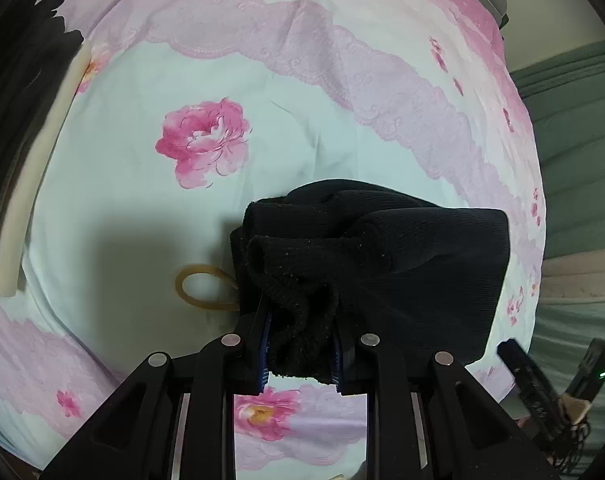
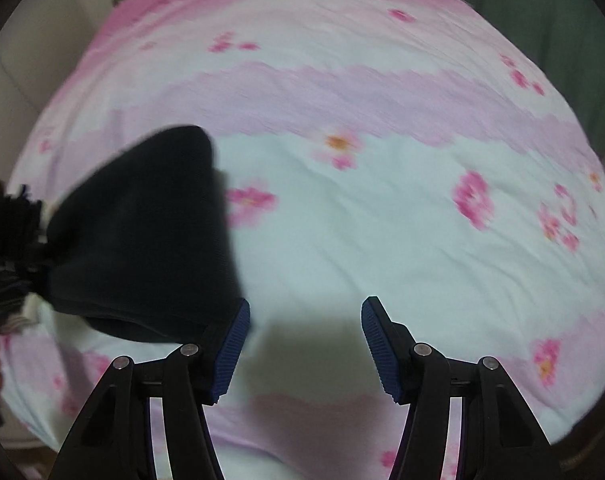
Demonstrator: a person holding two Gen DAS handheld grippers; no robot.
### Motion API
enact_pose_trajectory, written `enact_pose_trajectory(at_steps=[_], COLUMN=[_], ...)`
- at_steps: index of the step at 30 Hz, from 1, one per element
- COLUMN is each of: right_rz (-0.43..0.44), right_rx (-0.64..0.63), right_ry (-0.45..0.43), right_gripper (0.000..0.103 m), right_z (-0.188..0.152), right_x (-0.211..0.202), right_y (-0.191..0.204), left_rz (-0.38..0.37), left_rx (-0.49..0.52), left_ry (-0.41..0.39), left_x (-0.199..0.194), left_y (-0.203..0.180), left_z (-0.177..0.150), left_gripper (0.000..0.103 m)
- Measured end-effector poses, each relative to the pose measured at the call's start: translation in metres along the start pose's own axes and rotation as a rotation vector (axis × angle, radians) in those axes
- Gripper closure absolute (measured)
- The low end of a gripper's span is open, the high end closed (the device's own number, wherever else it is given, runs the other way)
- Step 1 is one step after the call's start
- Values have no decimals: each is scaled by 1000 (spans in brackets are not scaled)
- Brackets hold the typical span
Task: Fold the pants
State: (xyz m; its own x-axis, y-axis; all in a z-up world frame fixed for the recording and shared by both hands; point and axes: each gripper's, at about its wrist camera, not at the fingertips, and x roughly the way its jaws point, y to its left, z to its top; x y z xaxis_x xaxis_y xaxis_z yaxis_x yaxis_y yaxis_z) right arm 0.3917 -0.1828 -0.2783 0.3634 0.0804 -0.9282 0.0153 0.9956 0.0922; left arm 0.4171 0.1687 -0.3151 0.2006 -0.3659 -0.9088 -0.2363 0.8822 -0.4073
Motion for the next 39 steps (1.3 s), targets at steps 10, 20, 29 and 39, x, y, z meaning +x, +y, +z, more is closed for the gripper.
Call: enact_pose_trajectory(at_steps=[10, 20, 29, 39], right_rz=[182, 204, 186, 319], right_rx=[-39, 19, -10, -27], right_ry=[21, 110, 127, 130], right_gripper=[45, 43, 39, 28], right_z=[27, 31, 35, 39], right_x=[27, 66, 67, 68], right_y=[42, 30, 33, 44], left_rz=[-25, -6, -47, -120], left_rx=[14, 119, 153, 90], left_ry=[16, 43, 64, 100], left_x=[8, 16, 5, 21], left_y=[9, 11, 6, 13], left_z=[3, 7, 7, 12], left_gripper=[78, 42, 40, 32])
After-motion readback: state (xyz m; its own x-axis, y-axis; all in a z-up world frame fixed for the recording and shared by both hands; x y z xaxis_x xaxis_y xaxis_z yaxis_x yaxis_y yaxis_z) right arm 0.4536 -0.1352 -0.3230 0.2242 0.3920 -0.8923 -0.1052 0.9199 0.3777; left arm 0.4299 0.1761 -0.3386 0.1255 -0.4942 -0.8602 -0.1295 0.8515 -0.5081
